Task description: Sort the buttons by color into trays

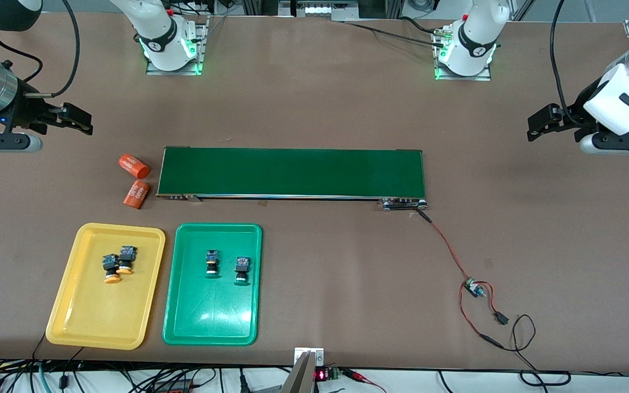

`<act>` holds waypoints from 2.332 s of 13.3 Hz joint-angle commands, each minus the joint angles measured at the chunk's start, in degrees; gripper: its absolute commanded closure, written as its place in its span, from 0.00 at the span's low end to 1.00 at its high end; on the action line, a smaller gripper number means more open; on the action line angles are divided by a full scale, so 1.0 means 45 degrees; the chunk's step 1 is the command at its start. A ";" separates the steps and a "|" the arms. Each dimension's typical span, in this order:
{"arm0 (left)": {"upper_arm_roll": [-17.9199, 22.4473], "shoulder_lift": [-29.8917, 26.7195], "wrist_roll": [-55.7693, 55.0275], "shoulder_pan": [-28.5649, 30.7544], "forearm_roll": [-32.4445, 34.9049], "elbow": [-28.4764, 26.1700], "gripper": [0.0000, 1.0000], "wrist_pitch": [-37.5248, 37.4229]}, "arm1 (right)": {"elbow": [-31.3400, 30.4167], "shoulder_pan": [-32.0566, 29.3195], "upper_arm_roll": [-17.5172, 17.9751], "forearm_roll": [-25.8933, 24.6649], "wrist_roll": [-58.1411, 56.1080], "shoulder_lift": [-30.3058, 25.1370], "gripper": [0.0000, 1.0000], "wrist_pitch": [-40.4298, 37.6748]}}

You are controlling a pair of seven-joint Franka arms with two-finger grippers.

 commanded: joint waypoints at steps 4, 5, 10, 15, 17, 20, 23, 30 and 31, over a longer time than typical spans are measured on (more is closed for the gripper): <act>0.0029 0.0150 0.0313 0.0075 -0.0380 0.0384 0.00 -0.0301 | 0.0420 0.0115 -0.0646 0.0110 -0.1135 0.0205 0.00 -0.0536; 0.0029 0.0150 0.0313 0.0075 -0.0380 0.0384 0.00 -0.0301 | 0.0440 0.0096 -0.0646 0.0110 -0.1134 0.0205 0.00 -0.0556; 0.0029 0.0150 0.0313 0.0094 -0.0380 0.0365 0.00 -0.0301 | 0.0518 0.0096 -0.0607 0.0052 -0.1114 0.0224 0.00 -0.0556; 0.0029 0.0150 0.0313 0.0094 -0.0380 0.0365 0.00 -0.0301 | 0.0518 0.0096 -0.0568 0.0052 -0.0001 0.0244 0.00 -0.0498; 0.0029 0.0150 0.0313 0.0094 -0.0380 0.0365 0.00 -0.0301 | 0.0518 0.0057 -0.0568 0.0071 -0.0040 0.0341 0.00 -0.0459; 0.0029 0.0150 0.0313 0.0094 -0.0380 0.0384 0.00 -0.0301 | 0.0537 0.0057 -0.0568 0.0090 -0.0040 0.0322 0.00 -0.0536; 0.0029 0.0150 0.0313 0.0094 -0.0380 0.0384 0.00 -0.0301 | 0.0421 0.0115 -0.0548 0.0091 -0.0059 0.0128 0.00 -0.0595; 0.0029 0.0150 0.0313 0.0094 -0.0380 0.0384 0.00 -0.0301 | 0.0186 0.0096 -0.0548 0.0149 -0.0040 0.0009 0.00 -0.0615; 0.0029 0.0150 0.0313 0.0094 -0.0380 0.0384 0.00 -0.0301 | 0.0205 0.0096 -0.0548 0.0188 -0.0040 0.0029 0.00 -0.0576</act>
